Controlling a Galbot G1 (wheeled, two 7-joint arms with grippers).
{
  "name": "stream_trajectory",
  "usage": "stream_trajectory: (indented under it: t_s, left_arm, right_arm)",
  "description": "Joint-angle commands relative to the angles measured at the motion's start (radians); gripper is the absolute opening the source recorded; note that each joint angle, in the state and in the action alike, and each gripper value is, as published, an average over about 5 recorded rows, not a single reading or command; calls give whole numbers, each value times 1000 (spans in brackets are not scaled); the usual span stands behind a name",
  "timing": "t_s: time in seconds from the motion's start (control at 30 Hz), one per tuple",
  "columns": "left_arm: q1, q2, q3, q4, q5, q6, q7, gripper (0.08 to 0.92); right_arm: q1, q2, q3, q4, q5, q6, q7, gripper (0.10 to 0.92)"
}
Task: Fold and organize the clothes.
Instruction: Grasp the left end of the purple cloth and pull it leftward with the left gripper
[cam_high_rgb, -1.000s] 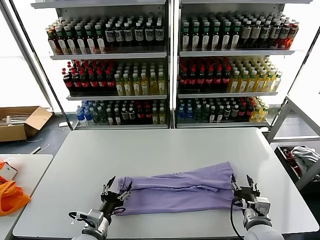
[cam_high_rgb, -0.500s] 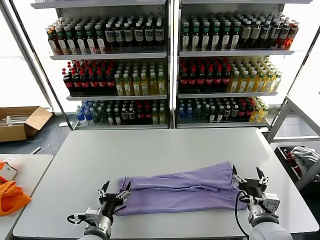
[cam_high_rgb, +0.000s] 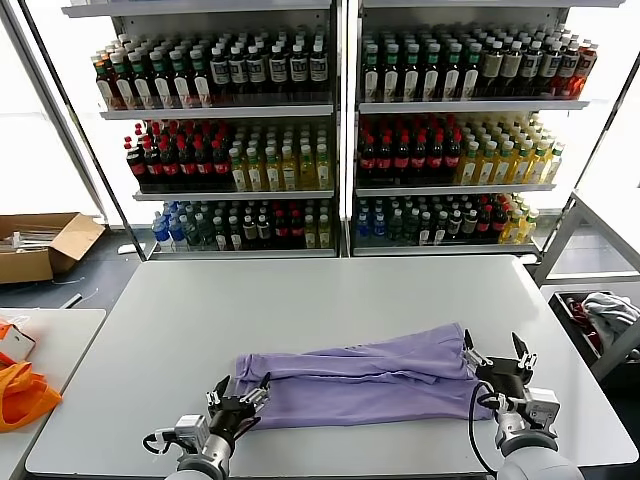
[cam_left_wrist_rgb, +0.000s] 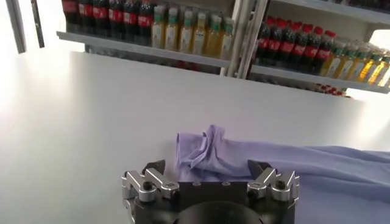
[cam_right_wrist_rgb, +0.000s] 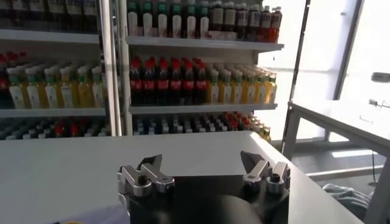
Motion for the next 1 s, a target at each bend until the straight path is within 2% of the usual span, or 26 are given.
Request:
stream_trajectory:
  t_s: [0.03, 0.17, 0.27, 0.63, 1.0]
  left_arm:
    - [-7, -10, 1, 26, -40, 15, -2, 823]
    - [-4, -11, 9, 39, -38, 8, 5, 817]
    - [3, -11, 17, 38, -33, 3, 13, 770]
    - [21, -14, 17, 42, -4, -12, 19, 453]
    - [28, -9, -45, 39, 72, -60, 31, 147]
  right_arm:
    - [-2, 1, -1, 3, -5, 2, 1, 823]
    - [-2, 4, -2, 5, -6, 1, 2, 823]
    - [-3, 4, -2, 5, -5, 2, 2, 823]
    - [-7, 0, -2, 6, -1, 4, 8, 823]
    - [-5, -10, -2, 21, 7, 1, 9, 823]
